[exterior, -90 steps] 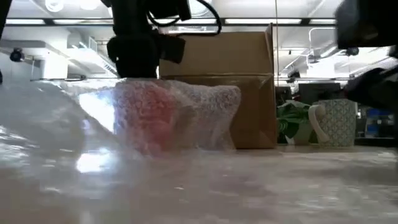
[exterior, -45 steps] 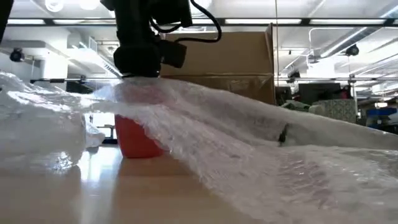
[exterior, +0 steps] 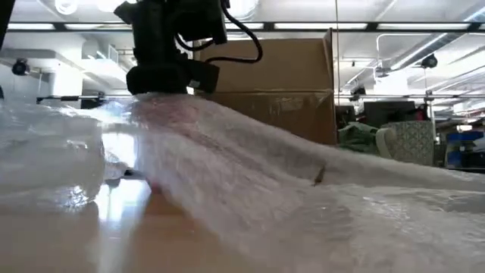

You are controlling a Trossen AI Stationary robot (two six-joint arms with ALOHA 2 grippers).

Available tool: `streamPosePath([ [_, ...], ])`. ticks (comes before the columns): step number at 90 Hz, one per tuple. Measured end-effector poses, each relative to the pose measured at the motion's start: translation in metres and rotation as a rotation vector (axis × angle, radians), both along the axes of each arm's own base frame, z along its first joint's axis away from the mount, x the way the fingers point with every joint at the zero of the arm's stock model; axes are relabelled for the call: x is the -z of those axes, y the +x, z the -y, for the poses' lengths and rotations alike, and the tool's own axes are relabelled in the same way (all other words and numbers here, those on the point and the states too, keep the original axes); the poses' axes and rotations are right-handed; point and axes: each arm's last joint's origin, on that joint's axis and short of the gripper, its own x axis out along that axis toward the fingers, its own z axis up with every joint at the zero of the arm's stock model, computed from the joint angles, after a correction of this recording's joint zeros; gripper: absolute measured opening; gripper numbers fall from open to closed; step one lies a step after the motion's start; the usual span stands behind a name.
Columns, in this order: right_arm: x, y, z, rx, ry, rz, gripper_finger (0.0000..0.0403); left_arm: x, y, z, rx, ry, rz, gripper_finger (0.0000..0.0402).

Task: Wrap mug
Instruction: Wrap the orange mug with the right transparent bubble wrap

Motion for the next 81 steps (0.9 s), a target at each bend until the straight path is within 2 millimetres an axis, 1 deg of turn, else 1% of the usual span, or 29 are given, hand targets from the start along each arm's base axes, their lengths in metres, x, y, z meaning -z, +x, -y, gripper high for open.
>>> streamPosePath([
  [7,-0.001,0.007,0.003,-0.008,-0.006,0.031,0.007,-0.01,-0.004,-0.001,0.01,0.048,-0.019,0.0005],
  [10,-0.001,0.01,0.005,-0.008,-0.006,0.041,0.0071,-0.017,-0.005,-0.001,0.009,0.066,-0.013,0.0004],
  [17,-0.001,0.017,0.012,-0.003,-0.018,0.042,0.0069,-0.046,-0.006,-0.001,-0.002,0.111,0.062,0.0003],
  [22,-0.001,0.022,0.017,-0.004,-0.026,0.039,0.0065,-0.065,-0.014,-0.002,-0.009,0.125,0.079,0.0002],
  [28,-0.001,0.027,0.022,-0.024,-0.041,0.033,0.0059,-0.082,-0.024,-0.002,-0.014,0.138,0.094,0.0002],
  [36,-0.001,0.033,0.029,-0.027,-0.049,0.024,0.005,-0.105,-0.031,-0.003,-0.03,0.13,0.205,0.0002],
  [44,-0.001,0.036,0.033,-0.022,-0.051,0.02,0.0043,-0.127,-0.045,-0.005,-0.043,0.13,0.28,0.0002],
  [50,-0.001,0.037,0.034,-0.027,-0.054,0.017,0.0038,-0.136,-0.051,-0.005,-0.048,0.121,0.334,0.0001],
  [64,-0.004,0.038,0.033,-0.034,-0.051,0.007,0.0033,-0.147,-0.057,-0.001,-0.037,0.097,0.41,0.0001],
  [72,-0.015,0.045,0.029,-0.03,-0.045,0.027,0.0037,-0.149,-0.053,0.006,-0.011,0.085,0.449,0.0001],
  [81,-0.031,0.055,0.028,-0.048,-0.055,0.03,0.0058,-0.146,-0.043,0.017,0.041,0.057,0.484,0.0001],
])
